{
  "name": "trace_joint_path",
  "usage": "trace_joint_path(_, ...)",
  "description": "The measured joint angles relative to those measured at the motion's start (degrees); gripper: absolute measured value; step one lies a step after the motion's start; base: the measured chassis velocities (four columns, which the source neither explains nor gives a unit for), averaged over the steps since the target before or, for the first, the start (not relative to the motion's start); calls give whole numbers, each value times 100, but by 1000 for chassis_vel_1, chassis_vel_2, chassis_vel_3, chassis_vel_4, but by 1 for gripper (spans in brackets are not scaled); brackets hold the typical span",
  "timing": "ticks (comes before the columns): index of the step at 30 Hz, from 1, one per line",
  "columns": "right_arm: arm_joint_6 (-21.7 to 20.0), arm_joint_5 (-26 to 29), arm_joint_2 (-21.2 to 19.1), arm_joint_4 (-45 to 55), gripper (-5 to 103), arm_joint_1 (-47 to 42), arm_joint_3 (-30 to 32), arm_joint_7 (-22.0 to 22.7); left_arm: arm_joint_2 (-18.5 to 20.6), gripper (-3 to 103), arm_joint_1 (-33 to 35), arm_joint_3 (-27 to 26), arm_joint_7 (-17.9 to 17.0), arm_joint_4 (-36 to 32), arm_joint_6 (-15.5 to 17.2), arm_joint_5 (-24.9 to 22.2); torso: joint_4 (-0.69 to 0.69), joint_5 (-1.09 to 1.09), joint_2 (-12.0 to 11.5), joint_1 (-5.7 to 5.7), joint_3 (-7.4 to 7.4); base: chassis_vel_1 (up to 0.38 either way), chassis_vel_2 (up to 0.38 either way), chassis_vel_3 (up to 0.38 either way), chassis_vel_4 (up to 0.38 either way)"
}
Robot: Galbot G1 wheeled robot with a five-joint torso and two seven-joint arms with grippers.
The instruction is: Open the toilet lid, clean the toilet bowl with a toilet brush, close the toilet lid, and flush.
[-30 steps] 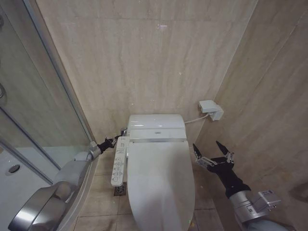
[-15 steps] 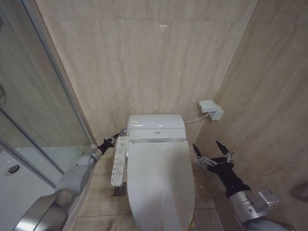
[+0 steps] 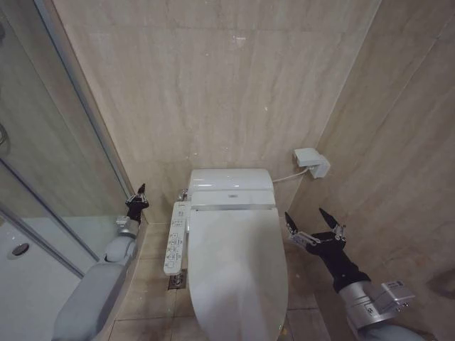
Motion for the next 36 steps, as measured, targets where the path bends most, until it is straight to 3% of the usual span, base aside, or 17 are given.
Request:
trace_joint_path(2, 0, 0, -1, 0, 100, -1, 0, 0, 139, 0, 346, -13, -437, -696, 366, -137, -1, -1, 0, 0, 0, 0, 0, 0, 0)
trace_joint_path(3, 0, 0, -1, 0, 100, -1, 0, 0, 139, 0, 346, -13, -437, -696, 366, -137, -1, -1, 0, 0, 0, 0, 0, 0, 0)
trace_joint_path(6, 0, 0, 0, 0, 100, 0, 0, 1, 508, 0, 1000, -212, -693, -1775, 733, -302, 1, 0, 0, 0, 0, 0, 0, 0, 0)
trace_joint_path(7, 0, 0, 0, 0, 100, 0, 0, 1, 508, 0, 1000, -212, -693, -1775, 733, -302, 1, 0, 0, 0, 0, 0, 0, 0, 0)
trace_joint_path(8, 0, 0, -1, 0, 100, 0, 0, 0, 602, 12, 1188, -291, -696, -2022, 781, -324, 2, 0, 0, 0, 0, 0, 0, 0, 0)
trace_joint_path(14, 0, 0, 0, 0, 100, 0, 0, 0, 847, 12, 2410, -971, -434, -3147, 1004, -300, 1, -1, 0, 0, 0, 0, 0, 0, 0)
trace_joint_path(15, 0, 0, 0, 0, 100, 0, 0, 0, 851, 40, 2713, -1176, -353, -3398, 1038, -269, 3, -2, 0, 0, 0, 0, 0, 0, 0)
trace_joint_path(18, 0, 0, -1, 0, 100, 0, 0, 1, 826, 40, 3167, -1521, -251, -3750, 1106, -175, 2, 0, 1, -1, 0, 0, 0, 0, 0)
trace_joint_path(22, 0, 0, 0, 0, 100, 0, 0, 1, 653, 40, 3755, -2051, 1, -4218, 1292, -39, 0, 0, 1, -1, 0, 0, 0, 0, 0)
trace_joint_path(23, 0, 0, 0, 0, 100, 0, 1, 1, 559, 67, 3931, -2193, 75, -4363, 1370, -27, 0, 0, 0, -1, 0, 0, 0, 0, 0)
trace_joint_path(29, 0, 0, -1, 0, 100, -1, 0, 0, -86, 67, 4708, -2730, 404, -5123, 1699, 89, 1, 0, 1, 0, 0, 0, 0, 0, 0)
trace_joint_path(30, 0, 0, 0, 0, 100, 0, 0, 1, -187, 93, 4802, -2780, 435, -5208, 1708, 115, 0, 0, 1, 0, 0, 0, 0, 0, 0)
trace_joint_path(36, 0, 0, -1, 0, 100, 0, 0, 0, -781, 93, 5331, -3000, 549, -5778, 1704, 228, 2, 0, 1, 0, 0, 0, 0, 0, 0)
